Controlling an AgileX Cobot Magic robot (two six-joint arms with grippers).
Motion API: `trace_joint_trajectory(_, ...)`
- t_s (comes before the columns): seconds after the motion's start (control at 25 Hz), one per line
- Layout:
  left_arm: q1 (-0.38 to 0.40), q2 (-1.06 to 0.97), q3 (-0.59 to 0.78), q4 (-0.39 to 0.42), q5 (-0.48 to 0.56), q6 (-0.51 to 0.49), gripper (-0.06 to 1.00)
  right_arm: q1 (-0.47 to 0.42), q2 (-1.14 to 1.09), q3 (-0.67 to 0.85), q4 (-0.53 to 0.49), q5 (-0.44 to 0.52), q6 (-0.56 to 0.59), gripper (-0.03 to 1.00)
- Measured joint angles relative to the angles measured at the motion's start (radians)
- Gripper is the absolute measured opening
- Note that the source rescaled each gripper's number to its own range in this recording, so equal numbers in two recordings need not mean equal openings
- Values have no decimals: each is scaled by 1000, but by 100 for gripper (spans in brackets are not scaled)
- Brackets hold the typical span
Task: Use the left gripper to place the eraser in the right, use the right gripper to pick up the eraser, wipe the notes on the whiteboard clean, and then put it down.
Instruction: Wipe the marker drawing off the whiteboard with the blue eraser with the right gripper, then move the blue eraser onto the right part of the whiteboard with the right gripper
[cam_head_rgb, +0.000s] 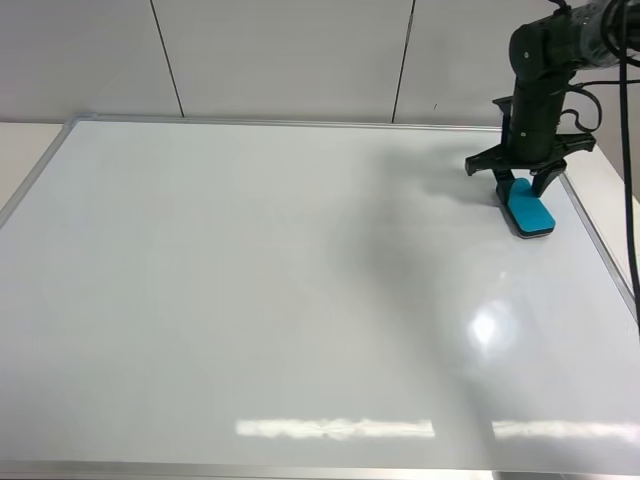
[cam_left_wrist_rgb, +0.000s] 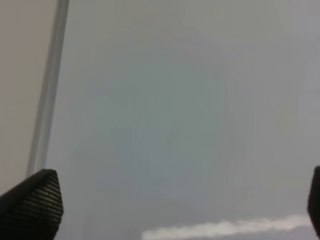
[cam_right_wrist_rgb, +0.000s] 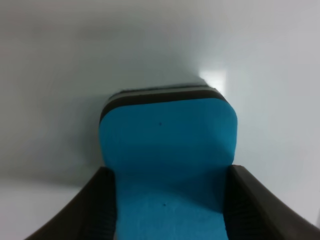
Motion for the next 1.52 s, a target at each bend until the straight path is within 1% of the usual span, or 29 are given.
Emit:
trace_joint_trajectory(0.12, 0, 0, 0, 0, 0, 0, 100, 108, 0, 0, 41, -12, -8, 2)
trace_joint_trajectory(0.28, 0, 0, 0, 0, 0, 0, 100, 268, 0, 0, 92, -61, -32, 2)
trace_joint_trajectory(0.36, 0, 0, 0, 0, 0, 0, 100, 336, 2, 0, 131, -92, -61, 2)
trace_joint_trajectory(0.44, 0, 0, 0, 0, 0, 0, 100, 378, 3, 0, 177, -119, -79, 2)
trace_joint_trajectory(0.52, 0, 0, 0, 0, 0, 0, 100, 385, 3, 0, 199, -124, -83, 2)
trace_joint_trajectory(0.64, 0, 0, 0, 0, 0, 0, 100, 385, -5, 0, 197, -113, -72, 2)
trace_joint_trajectory(0.72, 0, 0, 0, 0, 0, 0, 100, 385, -22, 2, 175, -63, -21, 2)
trace_joint_trajectory(0.84, 0, 0, 0, 0, 0, 0, 100, 385, -87, 15, 116, 28, 91, 2)
trace_joint_trajectory(0.92, 0, 0, 0, 0, 0, 0, 100, 385, -177, 53, 105, 37, 136, 2)
trace_joint_trajectory(1.0, 0, 0, 0, 0, 0, 0, 100, 379, -262, 130, 116, -1, 157, 2)
trace_joint_trajectory(1.2, 0, 0, 0, 0, 0, 0, 100, 334, -442, 399, 227, -155, 167, 2)
trace_joint_trajectory(1.28, 0, 0, 0, 0, 0, 0, 100, 320, -487, 515, 255, -205, 168, 2)
trace_joint_trajectory(1.4, 0, 0, 0, 0, 0, 0, 100, 296, -529, 649, 284, -266, 175, 2)
trace_joint_trajectory(1.52, 0, 0, 0, 0, 0, 0, 100, 272, -540, 764, 290, -316, 208, 2)
